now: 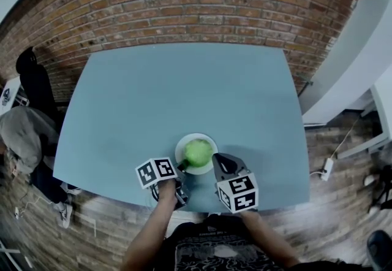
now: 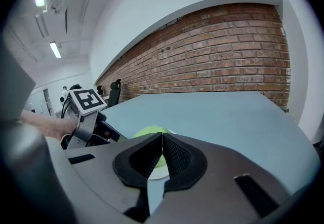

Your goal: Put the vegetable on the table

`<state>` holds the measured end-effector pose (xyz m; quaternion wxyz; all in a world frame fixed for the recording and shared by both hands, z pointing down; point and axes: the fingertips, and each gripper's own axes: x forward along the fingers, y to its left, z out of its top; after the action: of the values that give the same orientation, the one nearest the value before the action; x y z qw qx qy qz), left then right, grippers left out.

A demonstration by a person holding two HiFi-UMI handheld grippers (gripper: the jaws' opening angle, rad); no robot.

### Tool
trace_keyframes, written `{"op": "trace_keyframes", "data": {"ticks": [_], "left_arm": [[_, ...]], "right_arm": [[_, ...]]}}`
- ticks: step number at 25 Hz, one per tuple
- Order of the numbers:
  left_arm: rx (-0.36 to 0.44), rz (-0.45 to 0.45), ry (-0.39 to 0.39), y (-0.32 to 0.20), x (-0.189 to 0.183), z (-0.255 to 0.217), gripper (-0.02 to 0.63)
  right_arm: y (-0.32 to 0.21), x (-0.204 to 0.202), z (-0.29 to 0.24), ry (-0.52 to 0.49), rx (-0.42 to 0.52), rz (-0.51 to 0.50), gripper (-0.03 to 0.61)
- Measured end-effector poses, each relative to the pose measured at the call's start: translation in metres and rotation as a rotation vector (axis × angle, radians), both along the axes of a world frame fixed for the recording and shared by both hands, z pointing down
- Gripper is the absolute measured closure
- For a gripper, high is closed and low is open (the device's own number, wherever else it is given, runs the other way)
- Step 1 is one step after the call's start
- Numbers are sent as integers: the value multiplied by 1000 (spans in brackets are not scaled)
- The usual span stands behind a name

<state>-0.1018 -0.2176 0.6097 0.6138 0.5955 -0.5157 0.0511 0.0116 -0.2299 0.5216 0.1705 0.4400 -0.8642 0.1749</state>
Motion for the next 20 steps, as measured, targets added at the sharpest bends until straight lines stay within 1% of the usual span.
{"op": "trace_keyframes", "data": {"ticks": [6,11,15,18,20], "left_arm": [[10,67,-120,-1,-4,-1,543],[26,149,-224,-1,-2,-1,537],[47,193,-280,-1,-1,-2,534],[77,226,-364,0,-5,-5,528],[85,227,-378,0,-7,-4,526]], "right_arm": [[3,-2,-2,-6,2,14,569],[5,-2,-2,-4,-1,22,569],[6,-1,-2,-2,1,32,569],[8,1,1,0,-18,34,569],[9,2,4,3,-33,38,569]]}}
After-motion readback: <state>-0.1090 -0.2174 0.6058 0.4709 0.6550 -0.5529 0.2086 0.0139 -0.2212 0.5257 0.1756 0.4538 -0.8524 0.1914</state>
